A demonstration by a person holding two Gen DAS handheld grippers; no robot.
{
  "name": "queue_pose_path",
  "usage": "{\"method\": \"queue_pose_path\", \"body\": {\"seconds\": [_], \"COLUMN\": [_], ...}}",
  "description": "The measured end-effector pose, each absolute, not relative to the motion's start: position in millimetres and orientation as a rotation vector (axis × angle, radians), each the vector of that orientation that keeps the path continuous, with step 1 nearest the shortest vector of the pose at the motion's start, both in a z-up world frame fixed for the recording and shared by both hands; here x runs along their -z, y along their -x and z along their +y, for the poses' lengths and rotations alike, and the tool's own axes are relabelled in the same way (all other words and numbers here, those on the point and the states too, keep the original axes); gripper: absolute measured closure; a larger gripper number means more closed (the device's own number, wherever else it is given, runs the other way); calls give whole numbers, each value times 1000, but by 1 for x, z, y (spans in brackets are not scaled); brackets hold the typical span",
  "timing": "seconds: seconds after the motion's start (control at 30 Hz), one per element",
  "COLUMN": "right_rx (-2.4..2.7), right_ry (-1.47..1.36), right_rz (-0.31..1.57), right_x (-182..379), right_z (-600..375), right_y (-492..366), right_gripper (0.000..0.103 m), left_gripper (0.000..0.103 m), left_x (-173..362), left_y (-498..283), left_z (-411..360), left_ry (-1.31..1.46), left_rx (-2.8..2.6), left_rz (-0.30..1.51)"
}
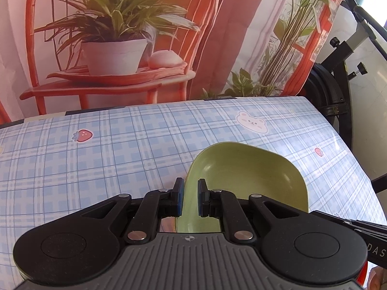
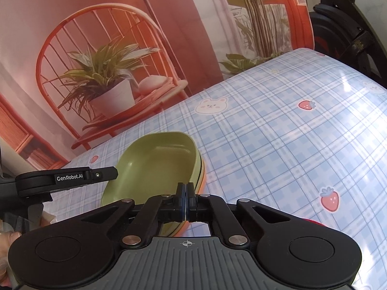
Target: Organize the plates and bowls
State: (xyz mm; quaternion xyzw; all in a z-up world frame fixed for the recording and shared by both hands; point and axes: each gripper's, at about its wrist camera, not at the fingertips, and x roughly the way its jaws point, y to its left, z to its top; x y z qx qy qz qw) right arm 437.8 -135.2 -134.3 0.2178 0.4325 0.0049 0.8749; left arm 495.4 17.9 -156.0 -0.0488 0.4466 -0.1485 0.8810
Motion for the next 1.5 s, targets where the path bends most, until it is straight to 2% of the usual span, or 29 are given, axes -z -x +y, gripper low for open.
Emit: {"method": "queue_pose_path", "body": {"seconds": [0.47,0.8,1.03,1.13,1.2,1.23,1.5], "right_rx": [-8,-13,14,34,50,56,94], "right_ry": [-443,-315,-217,-211,-214,-213,-245], "right_rz": [930,742,655,646,647,650,698], "right_x": [141,95,81,81,83,84,104], "right_z": [-134,-136,-157,-170,-180,-184,-211], "right_y": [-438,-408,-378,-368,-359,-354,-318], "right_gripper": [102,98,91,90,90,90,85], "left_gripper": [92,88,88,83,70,68,66], "left_x": [148,102,89,90,92,94,122], "left_y": [-492,-456,-419,-407,-398,-393,-367], "left_z": [21,10,-21,-33,-41,-46,-79], "left_ry": [122,97,0,6,10,10,-40], "left_rx": [291,329,411,443,458,466,518], "left_rz": [916,794,725,726,727,727,784]}}
